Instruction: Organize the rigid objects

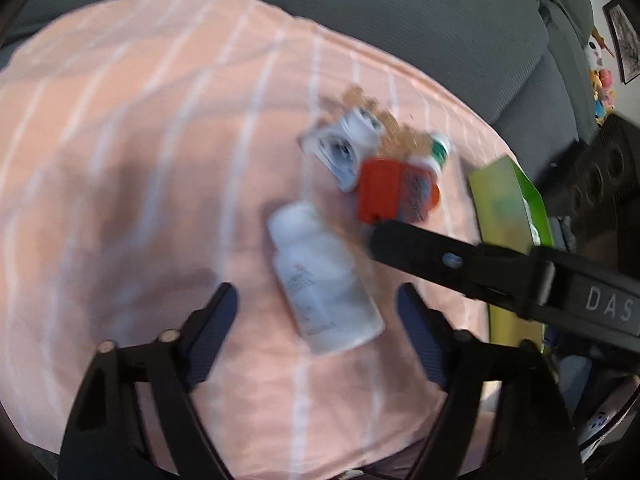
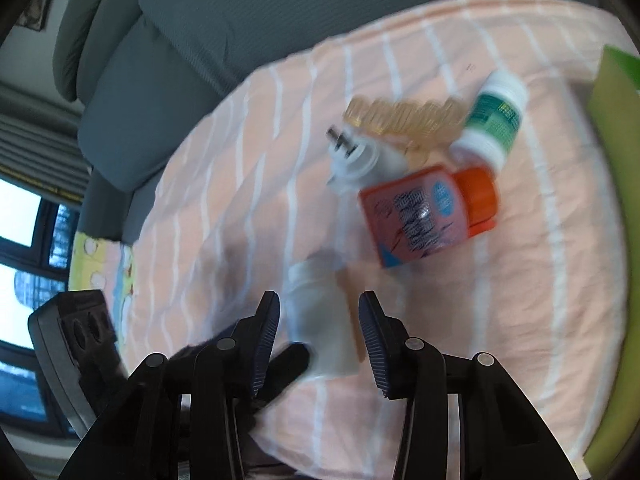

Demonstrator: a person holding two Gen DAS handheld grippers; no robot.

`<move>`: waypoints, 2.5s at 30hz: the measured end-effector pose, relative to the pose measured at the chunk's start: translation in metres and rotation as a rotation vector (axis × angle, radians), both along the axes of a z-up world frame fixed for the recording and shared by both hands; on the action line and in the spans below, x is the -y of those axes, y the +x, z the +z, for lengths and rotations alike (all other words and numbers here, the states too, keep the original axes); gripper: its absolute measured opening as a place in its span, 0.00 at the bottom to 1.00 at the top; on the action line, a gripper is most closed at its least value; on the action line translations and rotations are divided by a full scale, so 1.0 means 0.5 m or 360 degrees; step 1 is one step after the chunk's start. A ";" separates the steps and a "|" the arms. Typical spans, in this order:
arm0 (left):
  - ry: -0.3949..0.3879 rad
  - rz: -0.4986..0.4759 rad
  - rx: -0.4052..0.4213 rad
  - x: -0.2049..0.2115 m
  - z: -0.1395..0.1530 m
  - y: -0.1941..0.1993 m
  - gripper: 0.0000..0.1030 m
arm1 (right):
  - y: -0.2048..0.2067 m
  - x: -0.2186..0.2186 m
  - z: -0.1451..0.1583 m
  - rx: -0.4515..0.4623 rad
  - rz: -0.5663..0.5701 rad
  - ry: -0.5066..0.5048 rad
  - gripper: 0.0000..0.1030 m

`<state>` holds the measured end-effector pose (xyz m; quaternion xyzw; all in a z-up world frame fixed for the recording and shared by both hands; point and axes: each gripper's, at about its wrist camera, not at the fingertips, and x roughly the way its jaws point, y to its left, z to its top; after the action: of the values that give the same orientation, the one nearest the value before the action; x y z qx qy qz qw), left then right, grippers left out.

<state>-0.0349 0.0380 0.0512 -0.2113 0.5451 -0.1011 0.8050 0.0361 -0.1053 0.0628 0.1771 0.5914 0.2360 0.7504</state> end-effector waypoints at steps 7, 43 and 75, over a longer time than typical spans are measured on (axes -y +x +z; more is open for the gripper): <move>0.0013 0.0027 -0.0035 0.001 -0.017 0.012 0.46 | -0.003 -0.027 -0.032 -0.0077 0.0072 -0.0105 0.44; 0.0139 -0.0297 0.0868 0.186 0.189 -0.003 0.43 | -0.083 0.161 0.162 0.0555 -0.0479 0.0152 0.45; 0.0004 -0.0997 0.0613 0.588 0.101 0.075 0.43 | -0.141 0.582 0.063 0.0309 -0.1353 0.0218 0.45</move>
<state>0.0026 -0.2559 0.1020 -0.0103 0.4218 -0.3801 0.8231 -0.0344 -0.3961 0.0946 0.4310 0.3756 -0.0395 0.8195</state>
